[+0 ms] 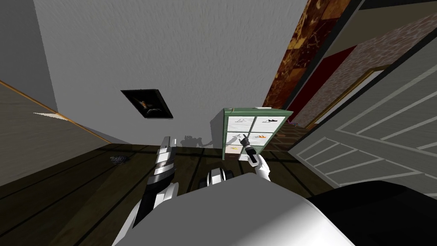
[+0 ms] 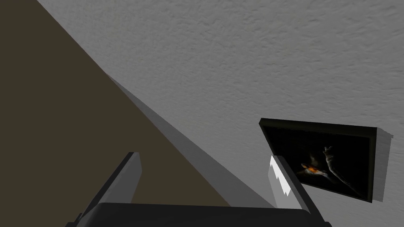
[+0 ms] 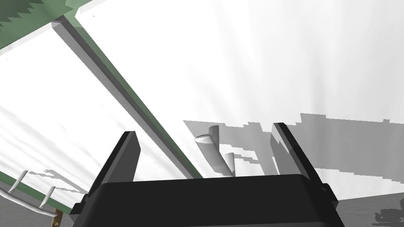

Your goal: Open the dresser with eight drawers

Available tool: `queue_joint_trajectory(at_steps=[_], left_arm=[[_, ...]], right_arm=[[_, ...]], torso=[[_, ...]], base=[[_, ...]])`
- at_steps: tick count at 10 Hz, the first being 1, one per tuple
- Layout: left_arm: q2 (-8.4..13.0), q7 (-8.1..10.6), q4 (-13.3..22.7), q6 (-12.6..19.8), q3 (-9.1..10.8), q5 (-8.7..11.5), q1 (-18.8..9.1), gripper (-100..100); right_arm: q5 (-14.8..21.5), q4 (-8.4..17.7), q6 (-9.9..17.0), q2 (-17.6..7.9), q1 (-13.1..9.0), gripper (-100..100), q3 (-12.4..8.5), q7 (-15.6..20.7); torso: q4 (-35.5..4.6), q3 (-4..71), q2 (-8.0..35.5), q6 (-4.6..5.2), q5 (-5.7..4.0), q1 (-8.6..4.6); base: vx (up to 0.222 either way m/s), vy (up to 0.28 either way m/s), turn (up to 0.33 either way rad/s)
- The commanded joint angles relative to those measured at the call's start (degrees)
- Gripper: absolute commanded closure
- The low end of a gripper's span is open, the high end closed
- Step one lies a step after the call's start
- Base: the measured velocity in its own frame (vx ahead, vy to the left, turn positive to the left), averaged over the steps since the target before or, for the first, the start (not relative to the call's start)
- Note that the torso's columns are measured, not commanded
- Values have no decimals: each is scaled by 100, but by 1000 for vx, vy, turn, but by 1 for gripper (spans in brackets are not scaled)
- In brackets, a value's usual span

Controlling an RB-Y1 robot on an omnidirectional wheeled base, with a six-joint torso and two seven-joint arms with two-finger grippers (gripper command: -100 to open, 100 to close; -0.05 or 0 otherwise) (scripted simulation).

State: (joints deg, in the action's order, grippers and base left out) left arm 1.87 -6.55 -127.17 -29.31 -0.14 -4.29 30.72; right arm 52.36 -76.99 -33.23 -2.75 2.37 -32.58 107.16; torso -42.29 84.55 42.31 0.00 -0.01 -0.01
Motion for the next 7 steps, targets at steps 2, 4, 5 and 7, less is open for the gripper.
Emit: queue_joint_trajectory(at_steps=[2, 4, 5, 7], left_arm=[[0, 0, 0, 0, 0, 0, 1, 0], [0, 0, 0, 0, 0, 0, 0, 0], [0, 0, 0, 0, 0, 0, -1, 0], [-1, 0, 0, 0, -1, 0, -2, 0]], right_arm=[[4, 18, 63, -66, -57, -100, 12, -35], [10, -7, 99, -106, -59, 100, 38, -97], [12, -16, 104, -116, -57, 100, 46, -112], [20, -51, 126, -158, -49, 100, 79, -175]], torso=[[5, 12, -20, -1, 1, 0], [0, -1, 2, 1, 0, -1], [-9, -21, 37, 4, 1, 8], [-12, -29, 48, 5, 3, 17]], base=[[34, 6, 32], [-49, 13, -8], [-152, 53, -22], [-199, 76, -20]])
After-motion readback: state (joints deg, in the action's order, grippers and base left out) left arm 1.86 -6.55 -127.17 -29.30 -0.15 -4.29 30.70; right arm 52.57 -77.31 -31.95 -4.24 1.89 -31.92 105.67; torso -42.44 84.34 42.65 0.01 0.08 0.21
